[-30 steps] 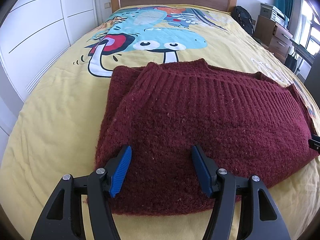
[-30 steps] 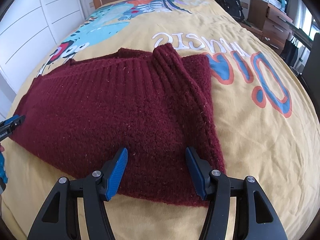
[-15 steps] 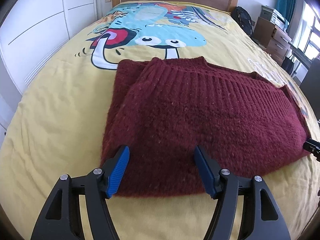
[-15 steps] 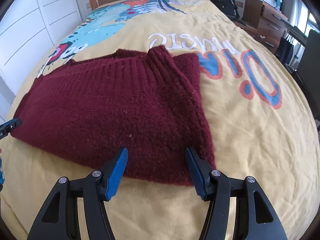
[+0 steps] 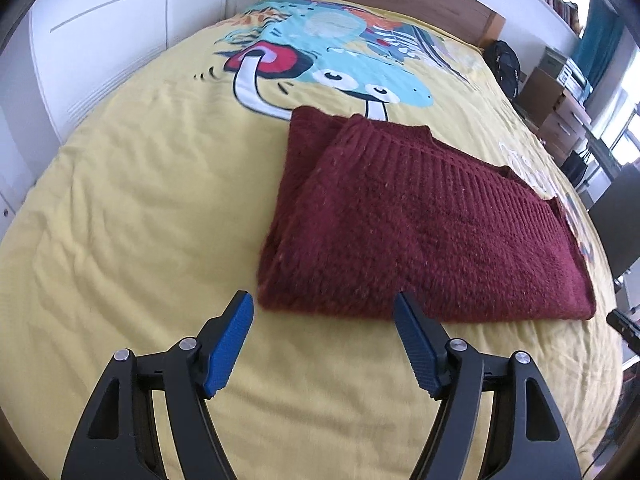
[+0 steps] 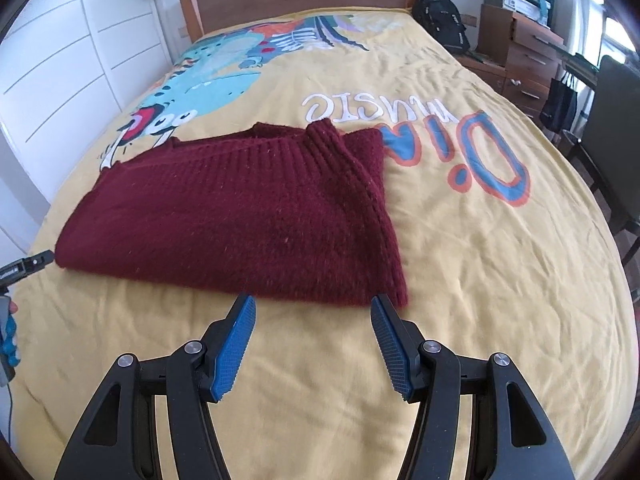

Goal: Fold small clothes
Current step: 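Grasp the side edge of the folded sweater with the left gripper, then fold the held side over the sweater with the left gripper, open, then raise the open left gripper from the folded sweater, then move both grippers to the sweater bundle's edge and close on it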

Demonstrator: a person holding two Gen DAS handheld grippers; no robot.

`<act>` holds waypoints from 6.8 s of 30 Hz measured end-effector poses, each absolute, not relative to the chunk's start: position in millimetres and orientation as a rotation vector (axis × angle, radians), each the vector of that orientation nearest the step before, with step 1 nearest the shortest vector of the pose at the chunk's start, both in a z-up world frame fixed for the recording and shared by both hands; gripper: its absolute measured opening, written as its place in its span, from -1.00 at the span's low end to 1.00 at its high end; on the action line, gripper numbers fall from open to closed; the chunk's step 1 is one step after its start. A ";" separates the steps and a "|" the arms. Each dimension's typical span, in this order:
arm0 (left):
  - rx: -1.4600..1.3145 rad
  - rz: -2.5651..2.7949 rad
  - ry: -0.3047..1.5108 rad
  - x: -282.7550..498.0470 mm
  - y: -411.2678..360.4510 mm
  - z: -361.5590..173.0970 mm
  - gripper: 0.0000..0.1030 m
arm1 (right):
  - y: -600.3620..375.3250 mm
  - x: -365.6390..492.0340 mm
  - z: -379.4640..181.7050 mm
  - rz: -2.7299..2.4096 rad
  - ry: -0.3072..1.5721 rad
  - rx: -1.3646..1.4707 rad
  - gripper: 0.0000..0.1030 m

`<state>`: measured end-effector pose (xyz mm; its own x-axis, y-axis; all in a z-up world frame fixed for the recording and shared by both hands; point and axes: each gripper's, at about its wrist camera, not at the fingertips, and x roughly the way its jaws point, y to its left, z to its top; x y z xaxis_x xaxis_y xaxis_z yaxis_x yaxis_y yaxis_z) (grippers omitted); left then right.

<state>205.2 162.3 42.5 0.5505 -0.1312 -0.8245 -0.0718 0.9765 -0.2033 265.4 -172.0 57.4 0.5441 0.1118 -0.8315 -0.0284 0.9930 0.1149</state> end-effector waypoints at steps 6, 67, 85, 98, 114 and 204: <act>-0.358 -0.079 1.012 193.7 170.5 37.1 0.31 | -174.5 242.7 57.5 0.074 1.007 0.115 0.20; -0.873 -0.054 0.894 323.8 161.3 61.1 -0.67 | -260.5 166.9 12.3 0.015 1.065 0.367 0.20; -0.828 -0.204 0.952 356.3 23.8 89.6 -0.69 | -355.2 118.6 37.3 -0.140 0.971 0.458 0.20; -0.663 -0.332 1.049 370.5 -137.7 89.6 -0.69 | -424.9 64.7 36.6 -0.261 0.918 0.550 0.20; -0.207 -0.302 1.108 319.9 -247.5 52.3 -0.68 | -476.8 3.1 14.5 -0.390 0.901 0.650 0.20; -0.031 -0.546 1.006 307.2 -105.0 37.3 0.16 | -235.3 336.3 38.7 0.214 0.984 0.355 0.21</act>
<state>307.2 -105.0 37.2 0.4138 -0.4482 -0.7924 0.4202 0.8662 -0.2706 336.3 -235.3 38.7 0.5394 0.3342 -0.7729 -0.0172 0.9220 0.3867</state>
